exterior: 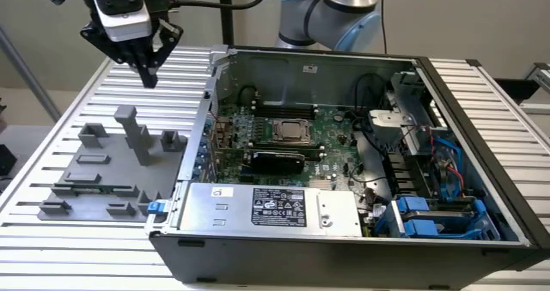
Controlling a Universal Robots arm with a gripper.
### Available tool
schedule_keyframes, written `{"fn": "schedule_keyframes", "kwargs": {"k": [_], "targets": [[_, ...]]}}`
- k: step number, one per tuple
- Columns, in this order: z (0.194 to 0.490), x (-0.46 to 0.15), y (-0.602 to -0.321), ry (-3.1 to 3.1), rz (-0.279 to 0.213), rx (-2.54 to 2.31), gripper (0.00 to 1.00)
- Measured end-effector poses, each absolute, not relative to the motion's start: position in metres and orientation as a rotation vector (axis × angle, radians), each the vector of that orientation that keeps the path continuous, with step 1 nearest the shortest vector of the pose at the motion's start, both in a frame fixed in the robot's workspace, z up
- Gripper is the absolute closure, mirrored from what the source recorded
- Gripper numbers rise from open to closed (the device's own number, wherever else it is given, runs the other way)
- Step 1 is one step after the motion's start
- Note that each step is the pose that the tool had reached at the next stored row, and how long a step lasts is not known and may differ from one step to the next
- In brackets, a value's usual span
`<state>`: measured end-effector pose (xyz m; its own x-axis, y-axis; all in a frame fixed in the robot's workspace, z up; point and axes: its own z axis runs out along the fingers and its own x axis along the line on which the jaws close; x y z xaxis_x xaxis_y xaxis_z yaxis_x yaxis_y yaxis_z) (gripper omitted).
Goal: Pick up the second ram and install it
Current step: 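Reach for the second ram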
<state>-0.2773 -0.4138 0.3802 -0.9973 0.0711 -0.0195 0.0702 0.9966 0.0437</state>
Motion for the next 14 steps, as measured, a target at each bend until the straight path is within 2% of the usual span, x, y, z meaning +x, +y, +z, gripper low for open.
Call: {"fn": "schedule_keyframes", "kwargs": {"k": [14], "targets": [[0.37, -0.341, -0.418, 3.118, 0.061, 0.11, 1.0]]}}
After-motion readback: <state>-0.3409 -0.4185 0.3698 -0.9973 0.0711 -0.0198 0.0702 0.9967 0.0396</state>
